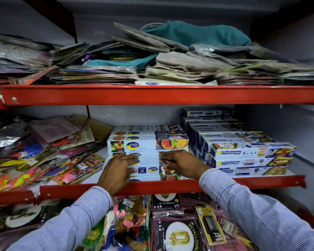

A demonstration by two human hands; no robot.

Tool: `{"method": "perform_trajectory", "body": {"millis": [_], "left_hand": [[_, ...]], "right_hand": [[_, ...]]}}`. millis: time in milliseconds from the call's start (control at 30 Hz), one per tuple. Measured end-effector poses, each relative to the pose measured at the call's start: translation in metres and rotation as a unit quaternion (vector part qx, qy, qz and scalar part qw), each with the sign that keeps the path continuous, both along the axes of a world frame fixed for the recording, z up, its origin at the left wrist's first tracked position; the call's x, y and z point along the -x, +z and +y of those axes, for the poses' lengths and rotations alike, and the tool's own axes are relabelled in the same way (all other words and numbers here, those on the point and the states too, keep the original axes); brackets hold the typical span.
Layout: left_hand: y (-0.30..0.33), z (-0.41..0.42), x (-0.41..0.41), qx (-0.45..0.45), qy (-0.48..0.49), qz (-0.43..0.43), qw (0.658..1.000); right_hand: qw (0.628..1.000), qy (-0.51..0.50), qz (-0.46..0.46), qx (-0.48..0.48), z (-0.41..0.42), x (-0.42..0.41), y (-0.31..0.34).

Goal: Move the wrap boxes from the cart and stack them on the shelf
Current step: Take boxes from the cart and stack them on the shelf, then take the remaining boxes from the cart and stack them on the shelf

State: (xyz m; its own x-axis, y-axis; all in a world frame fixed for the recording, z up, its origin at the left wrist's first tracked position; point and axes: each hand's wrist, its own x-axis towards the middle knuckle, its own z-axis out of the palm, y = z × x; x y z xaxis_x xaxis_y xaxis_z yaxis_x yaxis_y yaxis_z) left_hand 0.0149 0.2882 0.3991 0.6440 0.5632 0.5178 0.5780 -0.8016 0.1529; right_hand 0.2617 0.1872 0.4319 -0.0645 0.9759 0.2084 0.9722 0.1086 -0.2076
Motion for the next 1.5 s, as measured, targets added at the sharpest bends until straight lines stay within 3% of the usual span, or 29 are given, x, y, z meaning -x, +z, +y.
{"method": "perform_trajectory", "body": {"millis": [233,433,533,667,833,1167,1367,1500], "left_hand": [[-0.005,-0.006,0.0,0.028,0.016,-0.035,0.999],[-0.012,-0.018,-0.002,0.011,0.068,0.034,0.997],[-0.019,-0.04,0.006,-0.054,0.096,0.052,0.993],[-0.044,-0.098,0.02,-0.104,0.035,0.041,0.993],[-0.12,-0.148,0.042,-0.038,-0.014,0.086,0.995],[-0.316,-0.249,0.074,0.188,-0.066,0.226,0.953],[-0.422,-0.291,0.08,0.29,-0.083,0.306,0.903],[-0.469,-0.297,0.074,0.311,-0.129,0.332,0.881]], "right_hand": [[1.0,-0.026,-0.003,-0.003,-0.001,0.004,-0.005],[0.996,-0.054,-0.068,-0.016,-0.011,0.016,-0.017],[0.989,-0.064,-0.12,-0.055,-0.029,0.028,-0.026],[0.985,-0.089,-0.076,-0.128,-0.069,0.048,-0.047],[0.984,-0.123,-0.044,-0.124,-0.133,0.06,-0.117],[0.984,-0.118,0.028,0.128,-0.247,0.073,-0.336],[0.925,-0.06,0.048,0.373,-0.274,0.079,-0.473],[0.888,-0.034,0.027,0.459,-0.279,0.082,-0.537]]}}
